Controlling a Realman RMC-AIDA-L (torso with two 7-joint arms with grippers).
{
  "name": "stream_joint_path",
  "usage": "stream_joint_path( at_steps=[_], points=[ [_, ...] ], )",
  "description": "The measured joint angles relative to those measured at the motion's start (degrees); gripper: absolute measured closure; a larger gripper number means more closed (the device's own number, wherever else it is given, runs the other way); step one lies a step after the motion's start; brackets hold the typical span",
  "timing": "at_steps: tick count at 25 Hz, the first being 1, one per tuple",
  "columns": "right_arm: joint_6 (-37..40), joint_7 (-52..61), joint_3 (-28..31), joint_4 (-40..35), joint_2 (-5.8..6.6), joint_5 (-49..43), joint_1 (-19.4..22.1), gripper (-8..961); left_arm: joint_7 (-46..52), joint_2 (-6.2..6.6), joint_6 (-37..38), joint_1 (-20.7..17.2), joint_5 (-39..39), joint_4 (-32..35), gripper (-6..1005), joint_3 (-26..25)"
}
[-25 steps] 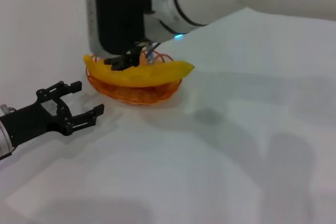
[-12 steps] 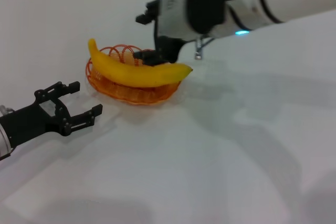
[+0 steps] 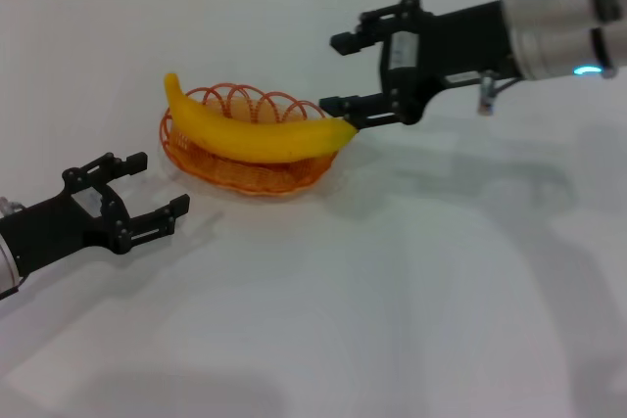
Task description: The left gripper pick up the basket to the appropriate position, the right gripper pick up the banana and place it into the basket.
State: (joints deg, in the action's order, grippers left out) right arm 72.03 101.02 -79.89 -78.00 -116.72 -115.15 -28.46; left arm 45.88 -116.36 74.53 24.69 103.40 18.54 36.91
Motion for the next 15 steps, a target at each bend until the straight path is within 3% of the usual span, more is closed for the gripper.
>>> stream_joint_path(
  at_steps=[7,15],
  points=[
    [5.63,-8.08,9.45,9.3,0.08,3.93,0.54,281,-0.06,0.0,0.0,0.0,-0.25,0.0,154,0.0],
    [7.05,-18.02,17.28,23.12,0.48,7.01,0.05,283,-0.24,-0.05,0.0,-0.08,-0.39,0.0,154,-0.09]
  ],
)
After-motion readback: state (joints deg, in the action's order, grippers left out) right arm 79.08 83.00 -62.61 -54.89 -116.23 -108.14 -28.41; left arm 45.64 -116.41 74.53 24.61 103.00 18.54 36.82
